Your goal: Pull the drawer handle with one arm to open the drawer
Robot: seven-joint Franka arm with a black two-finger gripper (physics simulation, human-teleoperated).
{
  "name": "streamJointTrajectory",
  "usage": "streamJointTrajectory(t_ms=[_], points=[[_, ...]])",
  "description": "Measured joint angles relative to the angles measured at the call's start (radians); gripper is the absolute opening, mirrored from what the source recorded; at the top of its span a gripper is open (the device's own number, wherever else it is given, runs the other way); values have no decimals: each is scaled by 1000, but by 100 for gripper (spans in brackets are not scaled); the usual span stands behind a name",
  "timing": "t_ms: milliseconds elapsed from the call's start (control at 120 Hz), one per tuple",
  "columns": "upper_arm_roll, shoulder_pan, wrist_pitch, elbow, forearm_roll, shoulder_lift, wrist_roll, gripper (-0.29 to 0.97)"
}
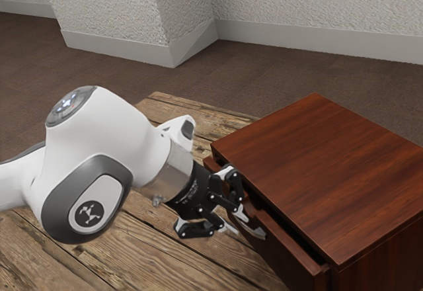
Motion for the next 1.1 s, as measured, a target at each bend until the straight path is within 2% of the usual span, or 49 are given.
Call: streamJointTrajectory(t_ms=[292, 1100], points=[[8, -1, -22, -7, 2, -11, -1, -8], [27, -6, -42, -120, 4, -149, -12, -11]])
